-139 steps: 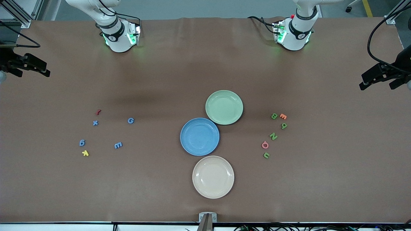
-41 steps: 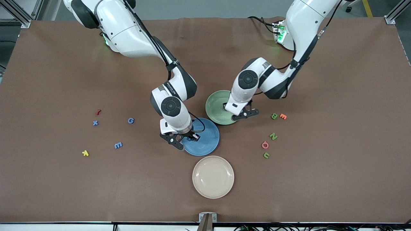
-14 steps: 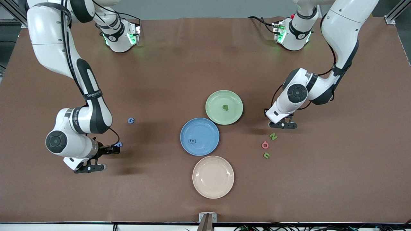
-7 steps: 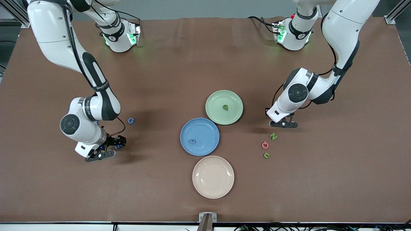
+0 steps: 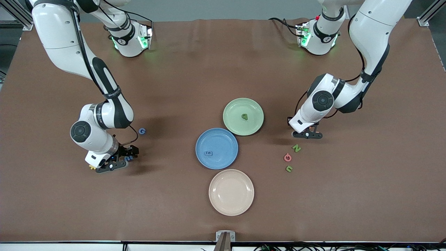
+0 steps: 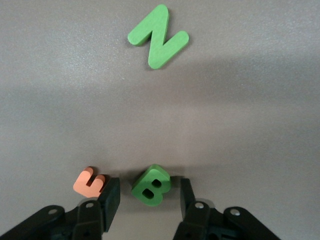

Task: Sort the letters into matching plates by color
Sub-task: 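Grasp green B with the left gripper while the right gripper grasps blue E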

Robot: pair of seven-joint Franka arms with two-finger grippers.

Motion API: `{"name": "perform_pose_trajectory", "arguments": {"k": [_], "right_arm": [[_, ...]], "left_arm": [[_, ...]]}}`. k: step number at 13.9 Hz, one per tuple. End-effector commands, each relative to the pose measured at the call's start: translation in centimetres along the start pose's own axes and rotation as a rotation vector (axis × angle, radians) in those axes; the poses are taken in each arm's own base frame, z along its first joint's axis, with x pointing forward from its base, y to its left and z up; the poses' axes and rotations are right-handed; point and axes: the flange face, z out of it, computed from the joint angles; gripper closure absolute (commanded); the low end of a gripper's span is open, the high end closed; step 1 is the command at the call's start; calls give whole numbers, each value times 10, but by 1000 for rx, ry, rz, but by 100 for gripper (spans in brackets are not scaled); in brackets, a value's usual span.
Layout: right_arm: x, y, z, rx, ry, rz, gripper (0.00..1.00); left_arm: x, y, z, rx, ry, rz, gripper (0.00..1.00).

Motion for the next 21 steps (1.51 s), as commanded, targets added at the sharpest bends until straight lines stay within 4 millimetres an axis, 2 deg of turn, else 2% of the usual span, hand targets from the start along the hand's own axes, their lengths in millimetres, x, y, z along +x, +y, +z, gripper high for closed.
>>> {"name": "perform_pose_trajectory", "arguments": {"k": [1, 4, 9, 11, 17, 21], "right_arm": [[-6, -6, -7, 16, -2, -10, 2], [-8, -4, 1, 17, -12, -7, 2], [-10, -1, 3, 19, -23, -4, 3], [-10, -2, 5, 19, -24, -7, 9], [-8, -1, 9, 18, -20, -22, 19], [-7, 1, 8, 15, -15, -45, 35]], "left_arm": [[-2, 5, 5, -13, 17, -15, 46], [-2, 7, 7, -23, 26, -18, 54], [-2, 7, 7, -23, 26, -18, 67], [0, 7, 2, -22, 35, -23, 69], [-7, 68, -43, -25, 32, -96, 73], [-15, 121, -70, -44, 27, -160, 74]]}}
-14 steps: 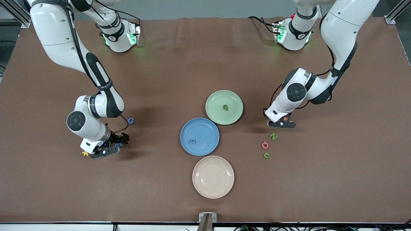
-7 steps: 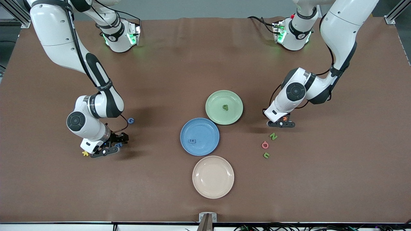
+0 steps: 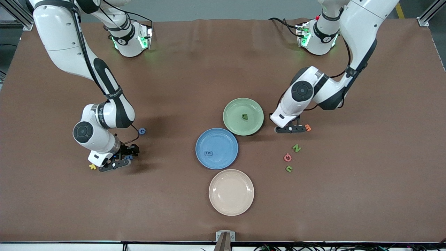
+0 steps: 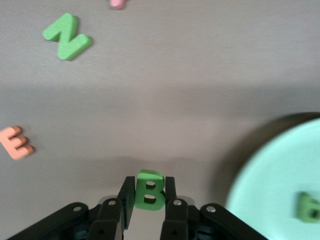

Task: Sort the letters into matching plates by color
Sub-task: 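Drop B on the green plate while the right gripper lifts blue E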

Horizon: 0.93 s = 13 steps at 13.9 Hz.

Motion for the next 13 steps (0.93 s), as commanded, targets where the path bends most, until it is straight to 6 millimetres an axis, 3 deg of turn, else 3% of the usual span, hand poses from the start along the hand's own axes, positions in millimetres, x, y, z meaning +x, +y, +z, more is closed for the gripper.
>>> {"name": "perform_pose_trajectory", "arguments": {"k": [1, 5, 8, 13], "right_arm": [[0, 4, -1, 7, 10, -28, 39], [1, 4, -2, 7, 13, -30, 59], [4, 4, -5, 9, 13, -20, 96], [5, 4, -7, 16, 20, 7, 100]], "left_arm": [[-8, 33, -20, -20, 12, -53, 74], [-26, 89, -20, -59, 3, -94, 74], [-35, 111, -17, -67, -4, -113, 70], [-34, 110, -18, -64, 0, -113, 47]]}}
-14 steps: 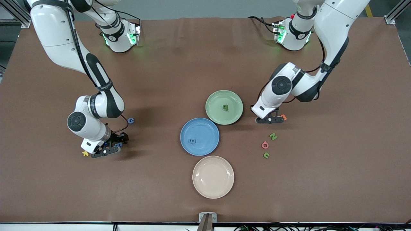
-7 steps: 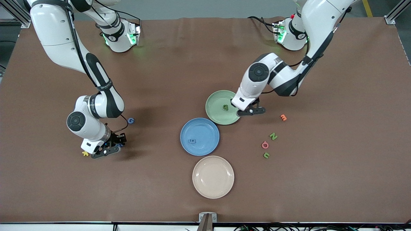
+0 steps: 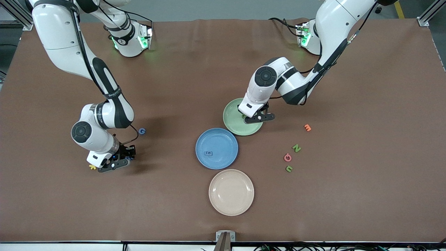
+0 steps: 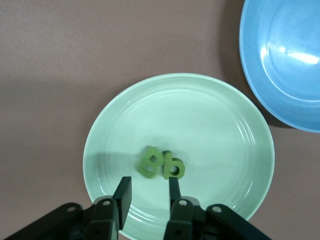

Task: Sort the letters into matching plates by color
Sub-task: 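Drop B on the green plate while the right gripper lifts blue E, then drop E on the blue plate while the left gripper grasps green N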

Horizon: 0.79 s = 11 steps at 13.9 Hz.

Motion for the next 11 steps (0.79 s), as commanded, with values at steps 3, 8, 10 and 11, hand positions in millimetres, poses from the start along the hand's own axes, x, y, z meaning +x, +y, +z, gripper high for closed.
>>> {"name": "perform_pose_trajectory", "arguments": {"k": [3, 8, 10, 11], "right_arm": [[13, -1, -20, 39, -65, 78, 100], [52, -84, -69, 43, -117, 303, 100], [69, -139, -86, 61, -82, 422, 100], [75, -173, -94, 77, -68, 468, 100]], "left_arm": [[18, -14, -6, 26, 5, -8, 42], [62, -66, -10, 41, 1, 72, 36], [84, -94, -11, 48, 5, 134, 29], [91, -106, -11, 49, 4, 183, 26]]}}
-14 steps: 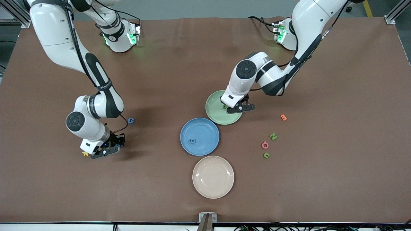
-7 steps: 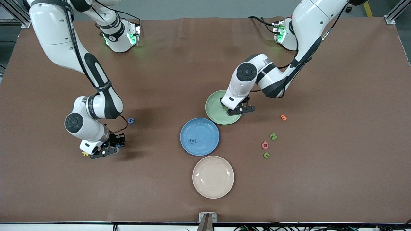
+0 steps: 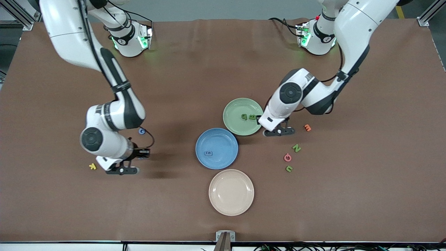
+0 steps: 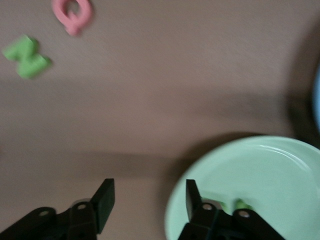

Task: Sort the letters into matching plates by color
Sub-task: 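Drop E on the blue plate while the left gripper grasps green N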

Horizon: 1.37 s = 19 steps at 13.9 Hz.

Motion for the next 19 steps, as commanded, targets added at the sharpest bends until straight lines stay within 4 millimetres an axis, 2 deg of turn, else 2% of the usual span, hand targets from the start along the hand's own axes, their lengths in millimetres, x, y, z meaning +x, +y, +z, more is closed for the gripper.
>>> {"name": "perform_pose_trajectory", "arguments": {"k": [1, 3, 6, 7, 9, 11, 14, 19], "right_arm": [[-14, -75, -13, 44, 15, 141, 100], [-31, -126, -6, 61, 13, 224, 100], [-59, -203, 30, 59, 12, 342, 100], [-61, -221, 38, 72, 23, 381, 100], [-74, -253, 58, 92, 42, 450, 100], [-89, -275, 68, 112, 55, 486, 100], [-103, -291, 68, 121, 58, 491, 100], [-104, -292, 69, 121, 55, 506, 98]], "left_arm": [[16, -32, -3, 18, 5, 101, 20], [26, -51, -3, 16, 5, 110, 16], [44, -86, 5, 43, 30, 112, 10], [49, -96, 8, 50, 40, 113, 9], [56, -98, 12, 28, 66, 115, 8], [62, -98, 22, 14, 91, 129, 8], [74, -104, 31, 8, 119, 133, 8], [84, -105, 38, 14, 144, 151, 9]]}}
